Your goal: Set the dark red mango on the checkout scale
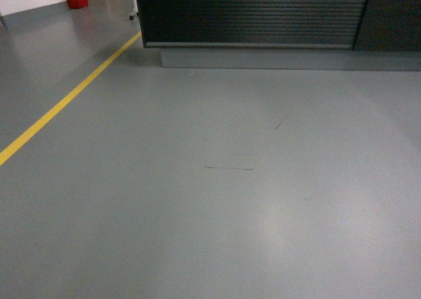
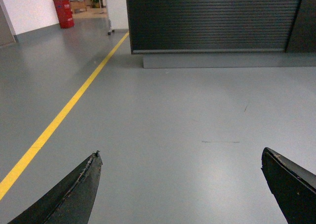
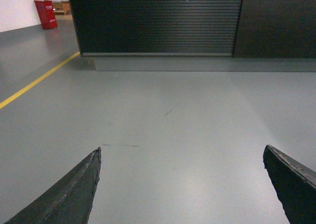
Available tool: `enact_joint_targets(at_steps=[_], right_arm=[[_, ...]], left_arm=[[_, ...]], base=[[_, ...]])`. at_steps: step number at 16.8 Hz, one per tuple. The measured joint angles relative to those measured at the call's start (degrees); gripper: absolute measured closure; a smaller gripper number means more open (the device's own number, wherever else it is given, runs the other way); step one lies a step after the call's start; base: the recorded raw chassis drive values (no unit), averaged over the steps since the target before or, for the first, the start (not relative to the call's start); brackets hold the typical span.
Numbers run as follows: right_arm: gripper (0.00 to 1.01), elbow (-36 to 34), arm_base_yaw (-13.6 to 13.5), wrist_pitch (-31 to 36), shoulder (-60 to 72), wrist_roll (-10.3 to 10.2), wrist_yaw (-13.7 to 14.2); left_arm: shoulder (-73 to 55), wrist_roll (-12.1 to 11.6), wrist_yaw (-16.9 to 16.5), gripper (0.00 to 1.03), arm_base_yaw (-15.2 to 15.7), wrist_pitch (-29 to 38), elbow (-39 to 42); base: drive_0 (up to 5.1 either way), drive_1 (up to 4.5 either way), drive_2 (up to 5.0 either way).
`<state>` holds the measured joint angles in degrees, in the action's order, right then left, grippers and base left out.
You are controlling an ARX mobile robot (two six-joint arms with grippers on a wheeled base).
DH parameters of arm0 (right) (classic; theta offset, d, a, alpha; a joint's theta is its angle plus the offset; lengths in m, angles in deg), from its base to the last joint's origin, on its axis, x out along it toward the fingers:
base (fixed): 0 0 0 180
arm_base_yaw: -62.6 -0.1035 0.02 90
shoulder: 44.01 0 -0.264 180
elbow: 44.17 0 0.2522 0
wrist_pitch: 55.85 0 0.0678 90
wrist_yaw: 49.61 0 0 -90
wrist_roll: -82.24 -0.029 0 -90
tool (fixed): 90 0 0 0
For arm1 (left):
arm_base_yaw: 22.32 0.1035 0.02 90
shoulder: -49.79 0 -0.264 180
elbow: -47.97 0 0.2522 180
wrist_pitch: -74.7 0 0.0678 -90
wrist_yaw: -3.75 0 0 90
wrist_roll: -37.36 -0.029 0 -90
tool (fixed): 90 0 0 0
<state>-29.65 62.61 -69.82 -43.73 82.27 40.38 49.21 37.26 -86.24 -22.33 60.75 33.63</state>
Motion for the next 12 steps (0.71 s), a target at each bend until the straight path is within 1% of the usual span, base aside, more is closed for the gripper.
enact_joint_targets(at_steps=[12], right_arm=[[0.03,0.0,0.0,0.0,0.0,0.0,0.0]], left_arm=[[0.0,0.0,0.0,0.05,0.0,0.0,0.0]], base=[[0.0,0.0,0.0]])
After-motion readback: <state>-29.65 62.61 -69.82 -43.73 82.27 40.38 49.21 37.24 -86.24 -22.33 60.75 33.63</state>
